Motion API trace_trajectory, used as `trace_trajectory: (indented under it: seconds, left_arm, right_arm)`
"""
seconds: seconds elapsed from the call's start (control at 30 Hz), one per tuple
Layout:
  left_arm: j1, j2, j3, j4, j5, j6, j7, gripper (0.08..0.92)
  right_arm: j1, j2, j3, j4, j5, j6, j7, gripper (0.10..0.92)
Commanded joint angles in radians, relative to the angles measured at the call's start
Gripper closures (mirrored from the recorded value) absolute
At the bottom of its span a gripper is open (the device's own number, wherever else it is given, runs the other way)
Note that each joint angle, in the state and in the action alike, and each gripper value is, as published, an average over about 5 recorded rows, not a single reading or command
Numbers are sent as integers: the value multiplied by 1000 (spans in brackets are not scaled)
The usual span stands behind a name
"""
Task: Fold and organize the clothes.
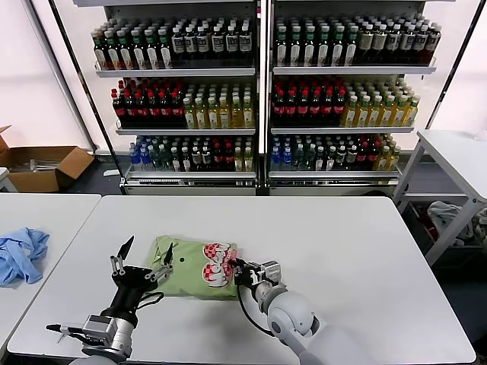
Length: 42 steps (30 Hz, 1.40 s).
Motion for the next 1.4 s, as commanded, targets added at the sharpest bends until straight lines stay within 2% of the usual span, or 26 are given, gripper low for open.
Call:
trace_trajectory:
  seconds: [0.03,0.17,0.5,0.67,0.83,0.97,1.13,1.27,1.4]
  left_arm:
    - [7,-3,-1,-2,0,2,2,177]
    - [5,-4,3,1,-1,5,-1,177]
    - [7,-7,11,5,-1,12,-9,177]
    - [-1,-7,13,4,-7,26,-19,177]
    - [3,-7,15,0,-7,45,-37,177]
    - [0,-5,22,-8,-7,49,-41,177]
    - [-10,1,33,-23,-22,61,-40,177]
    - [5,11,42,-41,-39,58,-41,177]
    - [39,29,58,-59,-48,45,-48,177]
  right_arm:
    - [10,10,9,-23,-1,9,-1,838]
    - [-20,-47,59,55,4,14,3,915]
    - [-176,-276,264,220,35,17,-19,919]
    - [-212,-337,329,212,32,16,-24,919]
    - [-202,-345,381,180,-37,12,-44,910]
    - [-223,-361,438,226,-125,33,-47,828]
    - [-348,-392,583,364,-133,111,1,689]
    - [-607,-402,784,512,-172,223,27,577]
    - [-931,-363,938,620,-322,400,70,464]
